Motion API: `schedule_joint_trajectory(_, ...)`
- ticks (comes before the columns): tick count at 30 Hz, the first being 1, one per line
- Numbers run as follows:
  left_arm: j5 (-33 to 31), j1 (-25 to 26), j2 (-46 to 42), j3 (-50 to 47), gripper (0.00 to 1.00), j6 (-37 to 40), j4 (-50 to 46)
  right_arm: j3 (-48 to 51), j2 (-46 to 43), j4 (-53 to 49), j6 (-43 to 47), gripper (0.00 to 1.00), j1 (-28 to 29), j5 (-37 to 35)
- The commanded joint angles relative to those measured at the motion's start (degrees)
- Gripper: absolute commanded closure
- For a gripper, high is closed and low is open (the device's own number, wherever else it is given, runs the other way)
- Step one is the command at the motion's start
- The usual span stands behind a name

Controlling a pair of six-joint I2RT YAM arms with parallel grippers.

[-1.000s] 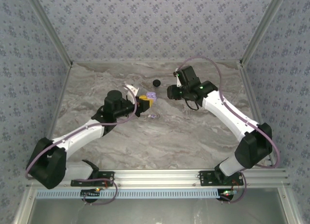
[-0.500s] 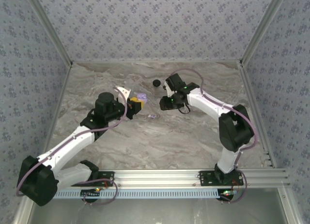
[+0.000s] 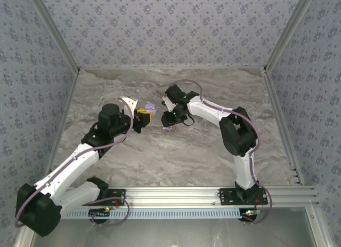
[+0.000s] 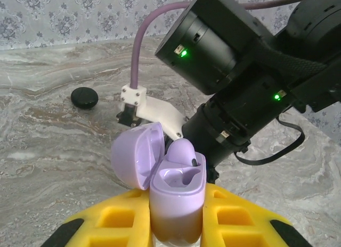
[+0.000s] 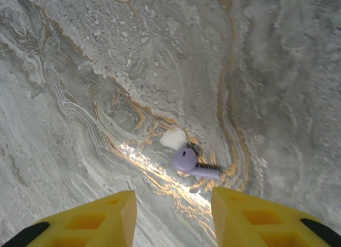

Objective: Insert the wireless bluetooth earbuds into the charging case

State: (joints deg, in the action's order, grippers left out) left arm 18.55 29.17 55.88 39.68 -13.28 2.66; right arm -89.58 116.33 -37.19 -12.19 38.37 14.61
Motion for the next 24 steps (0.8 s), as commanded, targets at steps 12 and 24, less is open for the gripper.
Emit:
schedule_joint_trajectory(12,-0.2,-1.7,-3.2,-1.4,0.8,-0.4,-0.7,-8.9,8.0,-8.6,5.1,0.55,3.1,-6.3)
schedule_joint_trajectory(24,0.0,-2.1,-3.6,-1.5,0.8,-0.5,-0.6,-13.0,12.1,-11.1,5.2,0.55,4.6,-11.5)
